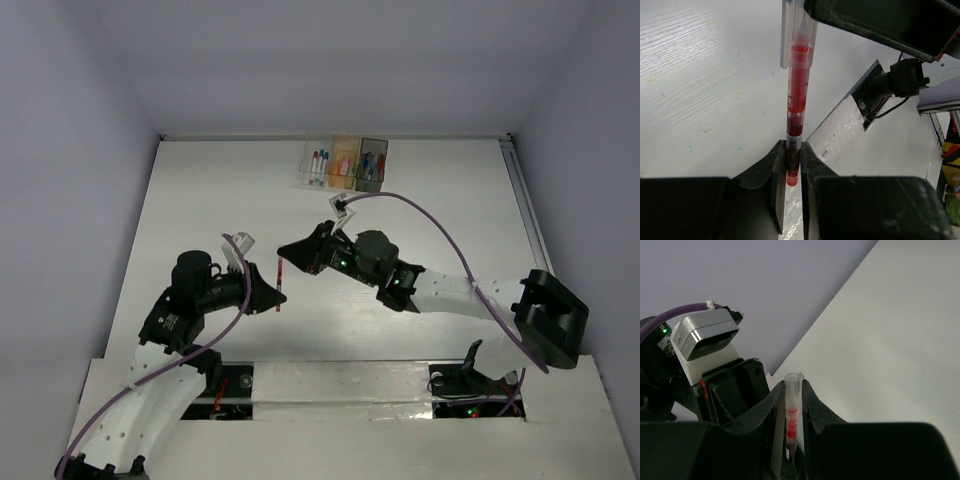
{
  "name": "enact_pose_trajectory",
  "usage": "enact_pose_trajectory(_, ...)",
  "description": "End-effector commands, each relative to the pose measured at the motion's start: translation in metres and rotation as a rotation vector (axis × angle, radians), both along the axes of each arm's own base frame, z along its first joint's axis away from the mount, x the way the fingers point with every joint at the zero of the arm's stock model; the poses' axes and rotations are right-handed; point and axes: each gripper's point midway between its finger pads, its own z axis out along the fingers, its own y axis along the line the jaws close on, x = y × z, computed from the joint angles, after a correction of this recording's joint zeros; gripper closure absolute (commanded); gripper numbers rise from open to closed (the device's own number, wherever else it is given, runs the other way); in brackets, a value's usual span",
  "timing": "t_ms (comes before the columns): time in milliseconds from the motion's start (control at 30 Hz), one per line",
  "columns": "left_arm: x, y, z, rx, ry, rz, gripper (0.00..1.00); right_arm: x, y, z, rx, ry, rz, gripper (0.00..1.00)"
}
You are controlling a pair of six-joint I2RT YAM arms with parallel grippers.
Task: Sort the stationery into containers
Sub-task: Close the pen cap on the pen, then place the pen in the storage box.
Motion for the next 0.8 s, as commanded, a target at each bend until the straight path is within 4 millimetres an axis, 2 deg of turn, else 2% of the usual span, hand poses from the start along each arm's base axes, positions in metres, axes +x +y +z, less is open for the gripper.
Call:
enact_pose_trajectory(0,0.062,0.006,0.090,-0.105,-0.426,0.161,1.00,-0.093,-0.001,-0.073,-0.260,0.149,0.313,0.97)
enact_pose_trajectory(33,0.062,0.006,0.088,-0.103,-0.420,0.160,1.00,-0.087,-0.002,-0.063,-0.243,0.129,0.298,0.84)
enact_pose_trajectory(67,0.063,0.006,0.088,-0.102,-0.420,0.162,1.00,-0.077,-0.005,-0.053,-0.229,0.105,0.258,0.75)
enact_pose_trajectory(100,0.063,0.006,0.088,-0.102,-0.420,0.163,1.00,-0.071,-0.012,-0.029,-0.182,0.070,0.234,0.67)
enact_pose_trajectory(133,0.063,0.006,0.088,-0.103,-0.420,0.164,1.00,-0.055,-0.021,-0.017,-0.152,0.051,0.191,0.51)
enact_pose_trajectory(200,0.063,0.006,0.087,-0.103,-0.416,0.166,1.00,-0.048,-0.037,0.010,-0.097,0.006,0.168,0.42)
enact_pose_trajectory(233,0.063,0.006,0.088,-0.104,-0.418,0.163,1.00,-0.038,-0.046,0.016,-0.089,-0.005,0.144,0.34)
enact_pose_trajectory(300,0.063,0.005,0.088,-0.105,-0.417,0.159,1.00,-0.038,-0.054,0.029,-0.094,-0.043,0.156,0.30)
enact_pose_trajectory(400,0.062,0.004,0.088,-0.109,-0.415,0.150,1.00,-0.040,-0.052,0.038,-0.105,-0.088,0.200,0.29)
enact_pose_trajectory(567,0.059,0.002,0.087,-0.117,-0.414,0.132,1.00,-0.025,-0.034,0.060,-0.091,-0.169,0.201,0.30)
enact_pose_trajectory(767,0.057,0.000,0.088,-0.124,-0.414,0.113,1.00,-0.002,-0.008,0.068,-0.103,-0.208,0.202,0.31)
